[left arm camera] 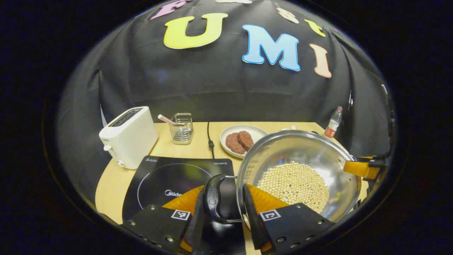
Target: First push the handle of the pot to place it horizontally, then grasp the pot with both hands and set it on the induction cooktop.
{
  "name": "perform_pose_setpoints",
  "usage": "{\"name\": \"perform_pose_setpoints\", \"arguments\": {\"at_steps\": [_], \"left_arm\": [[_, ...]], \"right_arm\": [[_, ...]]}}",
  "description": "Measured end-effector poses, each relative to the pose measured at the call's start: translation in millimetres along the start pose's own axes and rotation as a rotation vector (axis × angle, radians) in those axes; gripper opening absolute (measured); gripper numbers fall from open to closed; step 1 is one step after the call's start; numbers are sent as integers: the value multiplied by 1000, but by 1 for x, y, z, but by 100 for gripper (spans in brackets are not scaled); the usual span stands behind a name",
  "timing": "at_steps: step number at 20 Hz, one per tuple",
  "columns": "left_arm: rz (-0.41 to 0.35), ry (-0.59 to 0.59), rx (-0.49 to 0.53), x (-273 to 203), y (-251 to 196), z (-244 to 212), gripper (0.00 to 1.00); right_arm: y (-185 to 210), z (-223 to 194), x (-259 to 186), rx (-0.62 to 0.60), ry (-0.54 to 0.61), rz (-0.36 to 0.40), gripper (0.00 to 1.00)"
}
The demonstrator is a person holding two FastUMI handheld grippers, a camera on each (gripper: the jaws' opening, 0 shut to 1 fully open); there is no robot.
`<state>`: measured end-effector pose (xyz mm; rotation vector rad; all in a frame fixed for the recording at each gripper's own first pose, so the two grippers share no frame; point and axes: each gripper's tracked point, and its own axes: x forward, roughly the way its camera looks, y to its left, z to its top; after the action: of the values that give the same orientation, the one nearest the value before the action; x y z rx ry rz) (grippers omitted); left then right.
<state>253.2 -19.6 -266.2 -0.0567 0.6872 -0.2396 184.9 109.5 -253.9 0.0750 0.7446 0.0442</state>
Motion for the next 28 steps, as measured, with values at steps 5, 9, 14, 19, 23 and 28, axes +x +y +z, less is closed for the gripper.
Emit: {"name": "perform_pose_setpoints", "arguments": {"at_steps": [5,9,14,19,23,28], "left_arm": [[0,-2,4,3,29,3,56],[2,4,2,6,57,2,56],[14,6,10,7,96,3,56],[29,9,21,11,137,2,56],[40,15,23,17,171,-1,56],[61,27,9,25,207,-12,56]], "right_arm": [[27,2,2,9,5,-9,49],[54,1,8,22,12,0,49],[91,2,15,53,21,25,52],[129,-1,27,57,26,41,53],[160,-3,37,55,32,54,49],[192,-8,51,37,47,73,49]]}}
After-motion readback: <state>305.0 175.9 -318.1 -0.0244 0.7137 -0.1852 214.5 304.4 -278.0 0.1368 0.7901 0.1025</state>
